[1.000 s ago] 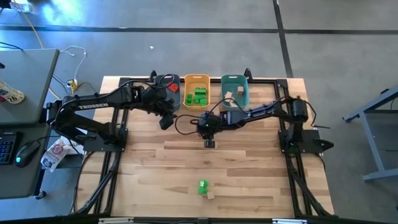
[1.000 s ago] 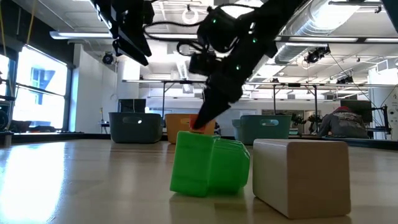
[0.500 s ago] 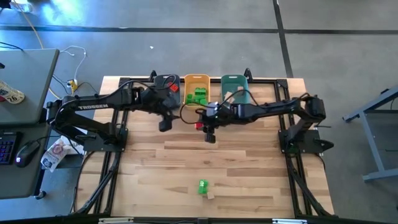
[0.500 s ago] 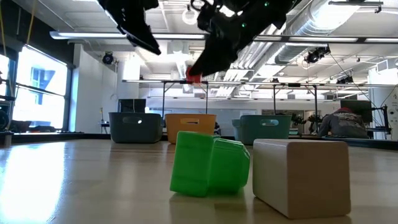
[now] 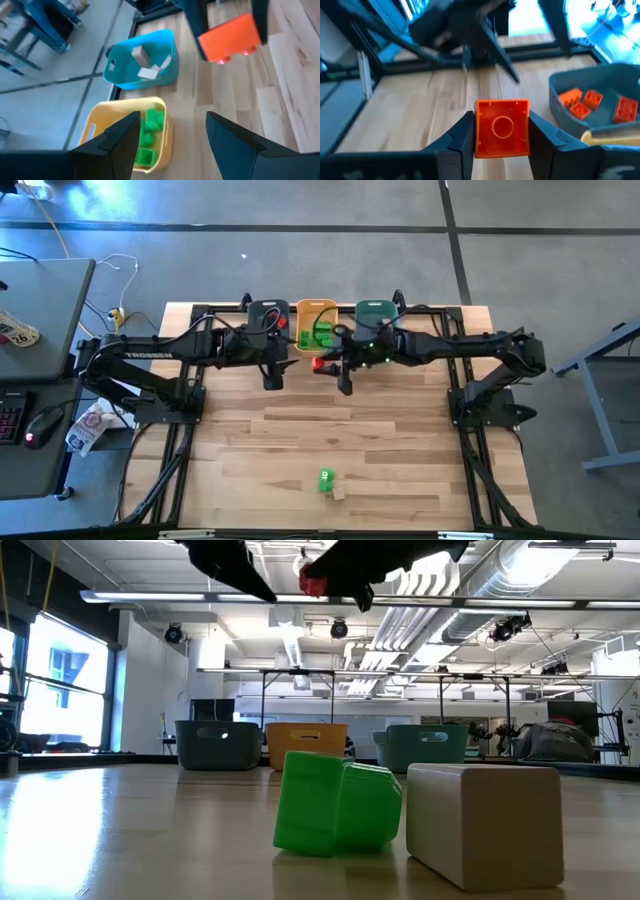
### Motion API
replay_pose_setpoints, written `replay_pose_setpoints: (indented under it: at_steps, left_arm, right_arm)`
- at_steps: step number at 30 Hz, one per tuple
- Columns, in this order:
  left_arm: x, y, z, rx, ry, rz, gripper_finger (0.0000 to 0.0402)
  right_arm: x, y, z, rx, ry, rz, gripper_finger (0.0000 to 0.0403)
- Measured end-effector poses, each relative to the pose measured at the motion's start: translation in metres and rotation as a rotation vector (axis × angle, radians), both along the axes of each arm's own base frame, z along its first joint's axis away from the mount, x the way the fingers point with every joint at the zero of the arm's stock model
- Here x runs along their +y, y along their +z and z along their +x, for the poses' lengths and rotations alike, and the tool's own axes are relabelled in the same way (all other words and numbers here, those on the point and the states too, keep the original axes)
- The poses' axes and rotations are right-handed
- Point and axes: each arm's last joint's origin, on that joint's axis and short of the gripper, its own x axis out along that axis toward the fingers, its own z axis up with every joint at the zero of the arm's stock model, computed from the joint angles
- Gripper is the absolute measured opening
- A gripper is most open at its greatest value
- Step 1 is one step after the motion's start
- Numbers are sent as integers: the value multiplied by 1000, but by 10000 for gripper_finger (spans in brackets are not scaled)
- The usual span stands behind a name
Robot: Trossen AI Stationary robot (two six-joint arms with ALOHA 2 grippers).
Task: Sort & place blocks by color
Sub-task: Put the orange game piece into the blue bin
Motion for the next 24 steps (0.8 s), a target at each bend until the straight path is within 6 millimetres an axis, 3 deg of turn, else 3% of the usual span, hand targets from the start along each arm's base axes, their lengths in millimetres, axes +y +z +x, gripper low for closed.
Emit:
replay_pose_setpoints:
  at_steps: [24]
  left_arm:
    - [-33, 24, 12, -93, 113, 388, 211]
  right_arm:
    - [-22, 36, 2, -348, -134, 190, 111]
